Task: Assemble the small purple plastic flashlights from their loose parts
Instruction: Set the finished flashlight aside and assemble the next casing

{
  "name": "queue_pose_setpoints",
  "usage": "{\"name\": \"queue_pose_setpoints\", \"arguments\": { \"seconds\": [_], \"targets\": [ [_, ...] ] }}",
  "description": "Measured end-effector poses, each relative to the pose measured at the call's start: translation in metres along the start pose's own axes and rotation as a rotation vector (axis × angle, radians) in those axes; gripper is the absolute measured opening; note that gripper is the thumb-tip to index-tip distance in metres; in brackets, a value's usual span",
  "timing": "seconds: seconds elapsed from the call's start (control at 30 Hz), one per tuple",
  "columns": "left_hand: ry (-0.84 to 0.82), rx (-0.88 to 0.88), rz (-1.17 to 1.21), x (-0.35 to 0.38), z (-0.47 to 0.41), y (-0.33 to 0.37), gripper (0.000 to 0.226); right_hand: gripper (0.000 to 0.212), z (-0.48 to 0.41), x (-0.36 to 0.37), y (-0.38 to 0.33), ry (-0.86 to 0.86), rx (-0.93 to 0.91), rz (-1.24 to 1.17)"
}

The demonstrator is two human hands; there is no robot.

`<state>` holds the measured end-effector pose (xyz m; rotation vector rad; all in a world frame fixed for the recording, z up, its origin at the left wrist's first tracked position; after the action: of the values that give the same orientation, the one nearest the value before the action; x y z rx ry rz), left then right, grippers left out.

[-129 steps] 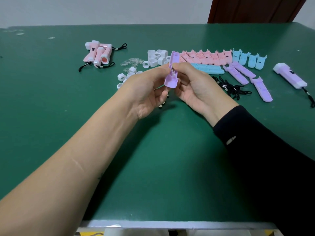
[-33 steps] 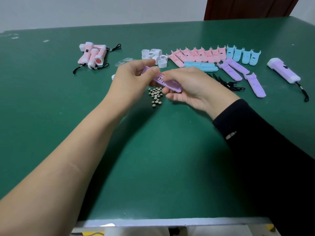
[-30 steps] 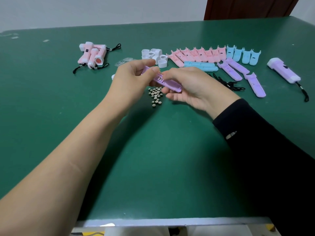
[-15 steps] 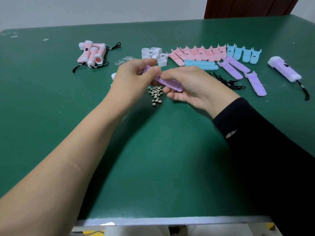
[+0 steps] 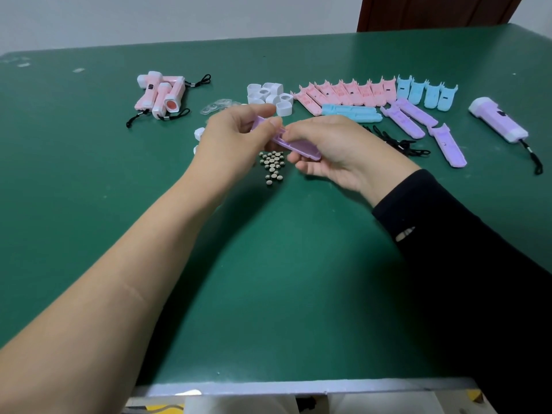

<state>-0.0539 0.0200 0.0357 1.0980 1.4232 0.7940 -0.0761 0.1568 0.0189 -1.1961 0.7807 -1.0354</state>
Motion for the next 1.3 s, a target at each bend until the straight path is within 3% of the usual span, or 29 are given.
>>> {"name": "queue_pose_setpoints", "arguments": {
  "seconds": [0.17, 0.53, 0.8, 1.03, 1.3],
  "targets": [
    [-0.013, -0.035, 0.055, 0.0, 0.0, -0.002, 0.009, 0.004, 0.0, 0.0, -0.001, -0.03, -0.013, 0.034],
    [-0.043, -0.134, 0.178, -0.001, 0.0, -0.01, 0.009, 0.01, 0.001, -0.007, -0.006, -0.006, -0.097, -0.121],
    [-0.133, -0.28, 0.538, 0.011, 0.002, -0.013, 0.012, 0.014, 0.004, -0.01, -0.014, 0.098, -0.285, -0.138],
    [-0.208, -0.294, 0.739, 0.023, 0.001, -0.013, 0.016, 0.01, 0.009, -0.006, -0.024, 0.089, -0.432, -0.133],
    [-0.236, -0.273, 0.654, 0.025, 0.0, -0.019, 0.018, 0.015, 0.011, -0.007, -0.026, 0.128, -0.474, 0.042]
  ]
}}
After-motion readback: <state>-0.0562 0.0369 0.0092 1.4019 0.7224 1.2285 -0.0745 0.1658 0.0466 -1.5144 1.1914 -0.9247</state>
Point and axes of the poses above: each hand's wrist, its own z-axis away from the middle knuckle, its own x-axis out of the palm, y = z × x, the point moved 5 cm from there along -z, towards the middle knuckle, and after that the axes turned 9 degrees about -y, right-handed, at the moved point
